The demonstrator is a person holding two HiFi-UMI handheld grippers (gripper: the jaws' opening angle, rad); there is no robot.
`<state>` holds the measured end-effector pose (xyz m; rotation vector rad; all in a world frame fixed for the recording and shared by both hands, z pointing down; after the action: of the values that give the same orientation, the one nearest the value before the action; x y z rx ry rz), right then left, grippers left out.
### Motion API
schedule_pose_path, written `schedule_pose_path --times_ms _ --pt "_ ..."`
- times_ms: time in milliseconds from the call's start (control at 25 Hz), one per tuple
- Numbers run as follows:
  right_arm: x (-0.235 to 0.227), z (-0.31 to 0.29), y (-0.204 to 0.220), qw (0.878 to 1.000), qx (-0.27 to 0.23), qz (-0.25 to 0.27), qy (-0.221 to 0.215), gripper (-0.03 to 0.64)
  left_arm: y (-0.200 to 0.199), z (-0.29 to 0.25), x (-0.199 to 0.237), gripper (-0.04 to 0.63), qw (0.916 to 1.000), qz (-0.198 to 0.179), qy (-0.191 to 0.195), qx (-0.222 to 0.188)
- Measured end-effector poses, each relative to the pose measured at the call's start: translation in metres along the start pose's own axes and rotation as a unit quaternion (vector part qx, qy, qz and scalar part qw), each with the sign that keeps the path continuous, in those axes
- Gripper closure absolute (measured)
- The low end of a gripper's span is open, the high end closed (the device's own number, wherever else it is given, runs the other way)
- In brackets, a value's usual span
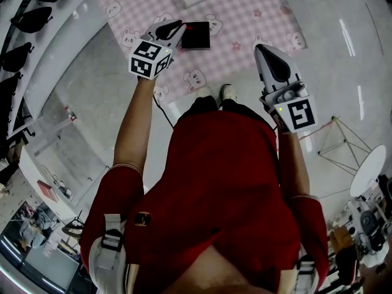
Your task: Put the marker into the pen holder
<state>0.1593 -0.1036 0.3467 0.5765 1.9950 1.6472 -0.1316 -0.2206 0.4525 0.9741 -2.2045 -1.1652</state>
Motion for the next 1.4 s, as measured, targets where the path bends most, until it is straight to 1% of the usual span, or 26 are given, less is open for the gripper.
schedule_pose_path --times_ms 400,920,1200,1400 --pt "-0.002 0.000 0.012 1.000 0.007 -0.004 0.005 0.620 0.016 -0.013 -0.002 0.548 0.9999 -0.003 -0.002 0.015" --pt "-0.007 0.004 0.009 1.000 0.007 -0.008 0.005 0.620 0.011 -0.014 -0.008 0.545 0.9999 -0.008 0.001 0.008" --pt "-0.006 0.000 0.009 1.000 0.006 -0.009 0.005 0.620 0.014 -0.012 -0.005 0.518 0.9999 -0.006 0.007 0.008" --pt "-0.001 0.000 0.010 1.000 0.007 -0.008 0.005 0.618 0.016 -0.006 -0.007 0.500 1.0000 -0.007 0.006 -0.001"
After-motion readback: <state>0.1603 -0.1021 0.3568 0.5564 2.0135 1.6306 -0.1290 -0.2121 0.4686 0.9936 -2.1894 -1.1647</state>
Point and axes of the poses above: the fingertips, and each gripper's own axes: z backward along the fingers, x to its left, y out of its underside, the point moved 10 cm from there along z, backward along the fingers, and after that the axes turned 1 degree about x, right-handed, at the moved point
